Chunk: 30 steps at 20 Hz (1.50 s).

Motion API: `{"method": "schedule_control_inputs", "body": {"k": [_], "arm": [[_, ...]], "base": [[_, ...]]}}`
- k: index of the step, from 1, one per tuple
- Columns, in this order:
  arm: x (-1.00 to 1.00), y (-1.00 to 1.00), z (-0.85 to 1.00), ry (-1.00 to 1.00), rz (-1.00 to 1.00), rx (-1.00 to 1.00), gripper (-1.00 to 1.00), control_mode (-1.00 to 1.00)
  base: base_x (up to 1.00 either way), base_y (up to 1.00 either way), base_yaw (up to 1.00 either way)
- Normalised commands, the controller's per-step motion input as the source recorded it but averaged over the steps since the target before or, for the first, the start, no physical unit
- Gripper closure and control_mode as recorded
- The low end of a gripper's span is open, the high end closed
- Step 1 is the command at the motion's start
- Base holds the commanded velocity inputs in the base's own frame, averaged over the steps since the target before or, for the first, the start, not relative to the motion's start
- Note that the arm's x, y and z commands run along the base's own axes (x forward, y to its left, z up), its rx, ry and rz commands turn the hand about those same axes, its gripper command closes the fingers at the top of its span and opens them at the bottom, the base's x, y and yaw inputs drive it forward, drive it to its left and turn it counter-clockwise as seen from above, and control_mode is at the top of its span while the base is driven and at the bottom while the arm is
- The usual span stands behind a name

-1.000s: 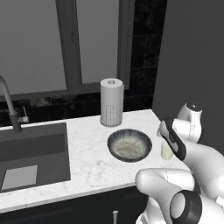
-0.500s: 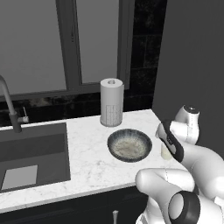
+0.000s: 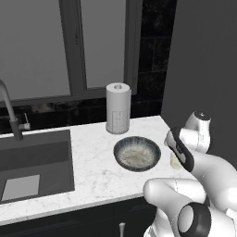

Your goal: Grab a lemon wedge from the fridge and one ice cube from the ice bowl, and put them in the glass of lemonade.

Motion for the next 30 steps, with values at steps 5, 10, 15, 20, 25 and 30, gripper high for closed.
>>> {"method": "schedule_control_inputs", "body": {"k": [5, 10, 15, 20, 25, 30], "arm": [[-0.24, 0.01, 0.04, 0.0, 0.03, 0.0, -1.0, -1.0], [-0.09, 0.23, 0.33, -0.02, 0.02, 0.02, -1.0, -1.0], [0.0, 0.42, 0.59, -0.04, 0.0, 0.03, -1.0, -1.0], [-0.06, 0.24, 0.52, -0.11, 0.0, 0.06, -1.0, -1.0], [-0.16, 0.22, 0.49, -0.16, 0.04, 0.06, -1.0, -1.0], [-0.52, 0.25, 0.54, -0.23, 0.12, 0.06, -1.0, -1.0]], "base": [[0.0, 0.0, 0.0], [0.0, 0.0, 0.0], [0.0, 0.0, 0.0], [0.0, 0.0, 0.0], [0.0, 0.0, 0.0], [0.0, 0.0, 0.0]]}}
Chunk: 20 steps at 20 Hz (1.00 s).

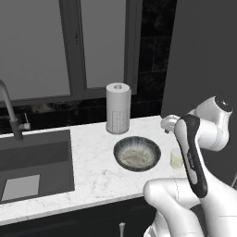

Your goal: Grab a lemon wedge from the fridge and one ice cube from the ice bowl, and put them in the glass of lemonade.

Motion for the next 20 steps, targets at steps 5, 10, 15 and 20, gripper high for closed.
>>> {"method": "schedule_control_inputs", "body": {"k": [5, 10, 15, 20], "arm": [[-0.88, 0.21, 0.53, -0.15, 0.16, -0.1, -1.0, -1.0], [-0.76, 0.23, 0.85, 0.01, 0.12, -0.29, -1.0, -1.0], [-0.26, 0.44, 0.51, 0.14, 0.05, -0.24, -1.0, -1.0], [-0.36, 0.0, -0.05, 0.02, 0.0, 0.02, -1.0, -1.0]], "base": [[0.0, 0.0, 0.0], [0.0, 0.0, 0.0], [0.0, 0.0, 0.0], [0.0, 0.0, 0.0]]}}
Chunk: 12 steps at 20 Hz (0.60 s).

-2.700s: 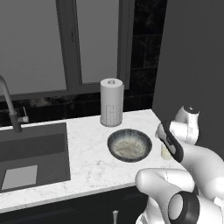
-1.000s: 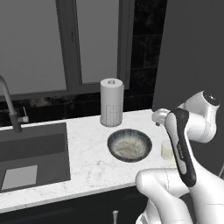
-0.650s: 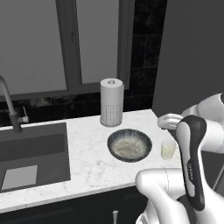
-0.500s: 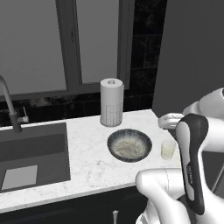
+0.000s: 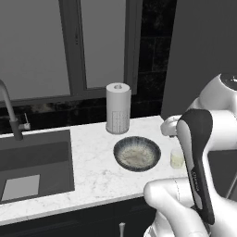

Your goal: Grab a lemon wedge from the fridge and one ice cube from the ice bowl, and put them in the glass of lemonade.

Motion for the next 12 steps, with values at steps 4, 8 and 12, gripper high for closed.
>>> {"method": "schedule_control_inputs", "body": {"k": [4, 8, 12], "arm": [[-0.05, 0.0, 0.0, 0.0, 0.0, 0.0, -1.0, -1.0], [-0.01, 0.0, 0.0, 0.0, 0.0, 0.0, -1.0, 1.0], [0.0, 0.0, 0.0, 0.0, 0.0, 0.0, -1.0, 1.0]], "base": [[0.0, 0.0, 0.0], [-0.55, -0.01, 0.0], [-1.0, 0.0, -0.07]]}}
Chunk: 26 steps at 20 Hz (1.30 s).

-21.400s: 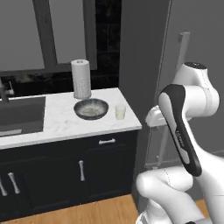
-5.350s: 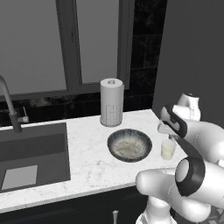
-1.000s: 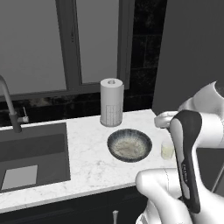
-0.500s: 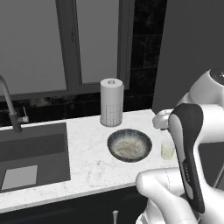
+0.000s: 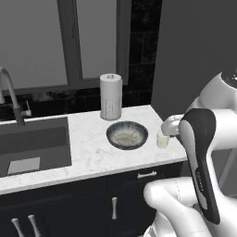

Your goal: Grab a lemon wedge from the fridge and one ice cube from the ice bowl, and put them in the glass of lemonade.

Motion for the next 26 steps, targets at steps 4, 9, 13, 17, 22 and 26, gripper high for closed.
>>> {"method": "schedule_control_inputs", "body": {"k": [4, 9, 13, 17, 22, 26], "arm": [[0.0, 0.0, 0.0, 0.0, 0.0, 0.0, -1.0, 1.0], [0.0, 0.0, 0.0, 0.0, 0.0, 0.0, -1.0, 1.0], [0.0, 0.0, 0.0, 0.0, 0.0, 0.0, -1.0, 1.0], [0.0, 0.0, 0.0, 0.0, 0.0, 0.0, -1.0, 1.0], [0.0, 0.0, 0.0, 0.0, 0.0, 0.0, -1.0, 1.0], [0.0, 0.0, 0.0, 0.0, 0.0, 0.0, -1.0, 1.0]], "base": [[-0.63, -0.12, -0.54], [-0.01, -0.59, -0.66], [0.0, -0.58, -0.32], [-0.01, -0.43, -0.26], [-0.41, -0.24, -0.15], [-0.33, 0.26, -0.09]]}}
